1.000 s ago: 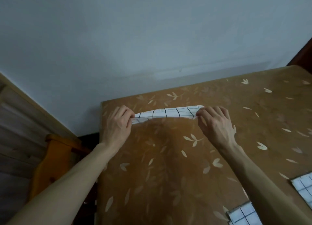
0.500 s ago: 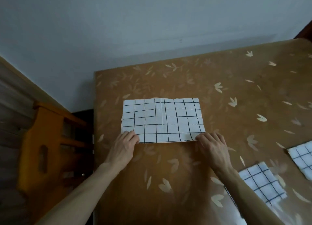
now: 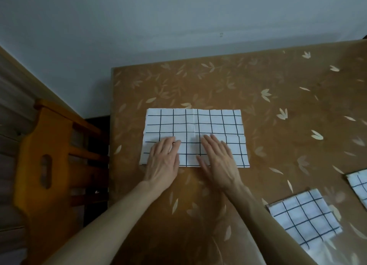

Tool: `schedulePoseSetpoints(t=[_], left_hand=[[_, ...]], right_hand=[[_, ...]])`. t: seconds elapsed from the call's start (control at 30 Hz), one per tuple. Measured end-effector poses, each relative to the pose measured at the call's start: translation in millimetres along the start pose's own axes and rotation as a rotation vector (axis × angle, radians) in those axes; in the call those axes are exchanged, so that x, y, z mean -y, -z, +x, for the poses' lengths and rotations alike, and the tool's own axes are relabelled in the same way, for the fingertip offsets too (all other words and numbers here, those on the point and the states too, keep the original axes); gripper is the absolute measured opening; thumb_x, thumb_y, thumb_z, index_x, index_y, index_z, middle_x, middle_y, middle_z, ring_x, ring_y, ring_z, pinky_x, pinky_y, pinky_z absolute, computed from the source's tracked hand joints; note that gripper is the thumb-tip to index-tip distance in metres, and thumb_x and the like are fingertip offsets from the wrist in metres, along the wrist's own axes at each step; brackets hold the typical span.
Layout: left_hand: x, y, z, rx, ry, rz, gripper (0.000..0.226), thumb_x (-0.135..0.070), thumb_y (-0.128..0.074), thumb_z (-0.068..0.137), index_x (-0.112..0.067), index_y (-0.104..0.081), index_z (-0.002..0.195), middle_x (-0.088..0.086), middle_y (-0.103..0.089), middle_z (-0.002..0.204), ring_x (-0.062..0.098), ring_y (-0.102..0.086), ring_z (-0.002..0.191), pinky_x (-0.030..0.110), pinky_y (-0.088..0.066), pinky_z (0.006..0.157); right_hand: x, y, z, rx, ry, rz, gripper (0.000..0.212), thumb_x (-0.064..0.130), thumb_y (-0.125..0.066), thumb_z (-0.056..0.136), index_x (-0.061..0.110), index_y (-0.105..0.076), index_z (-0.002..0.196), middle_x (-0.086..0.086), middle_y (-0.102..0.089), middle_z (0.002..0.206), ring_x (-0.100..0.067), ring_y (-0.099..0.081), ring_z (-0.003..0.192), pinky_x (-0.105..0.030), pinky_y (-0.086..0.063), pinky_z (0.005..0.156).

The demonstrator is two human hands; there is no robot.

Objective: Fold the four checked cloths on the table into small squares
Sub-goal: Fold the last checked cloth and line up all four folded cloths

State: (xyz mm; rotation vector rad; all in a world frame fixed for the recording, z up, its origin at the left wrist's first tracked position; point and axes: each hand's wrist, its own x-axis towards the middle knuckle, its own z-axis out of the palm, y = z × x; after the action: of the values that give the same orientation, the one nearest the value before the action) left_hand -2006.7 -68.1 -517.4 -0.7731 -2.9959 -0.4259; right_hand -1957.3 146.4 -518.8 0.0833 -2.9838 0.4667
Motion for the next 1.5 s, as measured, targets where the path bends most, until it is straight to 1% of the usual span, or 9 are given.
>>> schedulePoseSetpoints(t=[0.13, 0.33, 0.5, 0.8, 1.1, 1.2, 1.27, 1.37, 1.5], left_hand=[[-1.1, -19.8, 9.8, 0.099, 0.054, 0.068, 0.061, -0.048, -0.018, 0.107, -0.023, -0.022, 0.162, 0.006, -0.014, 0.171, 0.027, -0.005, 0.159, 0.054, -0.016, 0.126], [9.8, -28.4, 7.9, 0.195, 0.028, 0.097, 0.078, -0.074, 0.003, 0.097, -0.032, 0.006, 0.163, -0.001, 0.015, 0.171, 0.024, 0.02, 0.156, 0.054, 0.003, 0.126], [13.4, -24.9, 8.7, 0.238, 0.027, 0.141, 0.085, -0.084, -0.005, 0.092, -0.038, 0.018, 0.16, -0.003, 0.024, 0.169, 0.026, 0.027, 0.154, 0.058, 0.009, 0.124], [16.7, -19.5, 8.8, 0.24, 0.097, 0.134, 0.094, -0.093, -0.009, 0.085, -0.04, 0.02, 0.158, -0.005, 0.027, 0.168, 0.027, 0.031, 0.152, 0.062, 0.01, 0.122], [11.1, -17.9, 11.0, 0.207, 0.108, 0.142, 0.096, -0.091, -0.018, 0.085, -0.038, -0.001, 0.163, -0.001, 0.009, 0.172, 0.031, 0.017, 0.156, 0.064, 0.003, 0.123], [2.5, -15.7, 16.2, 0.17, 0.088, 0.131, 0.092, -0.083, -0.025, 0.088, -0.031, -0.014, 0.163, 0.004, -0.003, 0.173, 0.031, 0.01, 0.158, 0.06, 0.003, 0.125], [-5.7, -18.8, 21.7, 0.142, 0.064, 0.087, 0.085, -0.075, -0.023, 0.094, -0.028, -0.012, 0.164, 0.003, -0.002, 0.173, 0.026, 0.011, 0.158, 0.056, 0.003, 0.126], [-19.4, -25.6, 31.8, 0.158, 0.024, 0.04, 0.078, -0.069, -0.014, 0.099, -0.028, -0.001, 0.164, -0.001, 0.008, 0.172, 0.019, 0.017, 0.157, 0.052, 0.003, 0.127], [-28.9, -33.6, 34.0, 0.228, -0.001, 0.082, 0.077, -0.067, -0.004, 0.099, -0.028, 0.016, 0.161, 0.001, 0.022, 0.169, 0.021, 0.025, 0.154, 0.052, 0.003, 0.127]], right_hand=[[10.7, -24.3, 19.5, 0.114, 0.032, -0.045, 0.074, 0.061, -0.024, 0.106, 0.021, -0.007, 0.166, 0.005, -0.003, 0.173, -0.011, 0.006, 0.159, -0.041, -0.001, 0.13], [-0.9, -29.0, 16.6, 0.202, 0.042, -0.01, 0.08, 0.066, -0.02, 0.104, 0.022, 0.009, 0.165, 0.005, 0.013, 0.173, -0.01, 0.016, 0.158, -0.046, 0.003, 0.13], [-17.1, -18.1, 11.8, 0.204, 0.044, -0.038, 0.086, 0.071, -0.024, 0.103, 0.021, 0.011, 0.164, 0.005, 0.013, 0.173, -0.01, 0.017, 0.158, -0.048, 0.0, 0.13], [-62.9, -1.0, -11.1, 0.135, -0.259, -0.087, 0.09, 0.079, -0.013, 0.099, 0.022, 0.006, 0.165, 0.005, 0.007, 0.174, -0.01, 0.011, 0.158, -0.041, -0.001, 0.13], [-64.6, 0.2, -12.9, 0.117, -0.295, -0.082, 0.087, 0.076, -0.015, 0.1, 0.022, 0.002, 0.166, 0.005, 0.005, 0.173, -0.012, 0.008, 0.159, -0.042, -0.005, 0.13], [-66.9, 1.3, -12.2, 0.13, -0.291, -0.054, 0.088, 0.077, -0.016, 0.099, 0.022, 0.004, 0.166, 0.006, 0.006, 0.173, -0.012, 0.01, 0.159, -0.043, -0.005, 0.13], [-68.6, 3.8, -11.7, 0.123, -0.291, -0.005, 0.086, 0.075, -0.018, 0.1, 0.023, 0.004, 0.166, 0.006, 0.005, 0.173, -0.011, 0.009, 0.159, -0.041, -0.003, 0.13], [-67.7, 10.3, -12.2, 0.043, -0.358, 0.049, 0.08, 0.065, -0.028, 0.104, 0.02, -0.005, 0.166, 0.0, -0.007, 0.174, -0.017, -0.002, 0.16, -0.038, -0.007, 0.128], [-63.8, 19.4, -9.2, -0.021, -0.54, 0.062, 0.071, 0.048, -0.046, 0.104, 0.014, -0.024, 0.162, -0.007, -0.034, 0.164, -0.029, -0.031, 0.15, -0.047, -0.032, 0.119]])
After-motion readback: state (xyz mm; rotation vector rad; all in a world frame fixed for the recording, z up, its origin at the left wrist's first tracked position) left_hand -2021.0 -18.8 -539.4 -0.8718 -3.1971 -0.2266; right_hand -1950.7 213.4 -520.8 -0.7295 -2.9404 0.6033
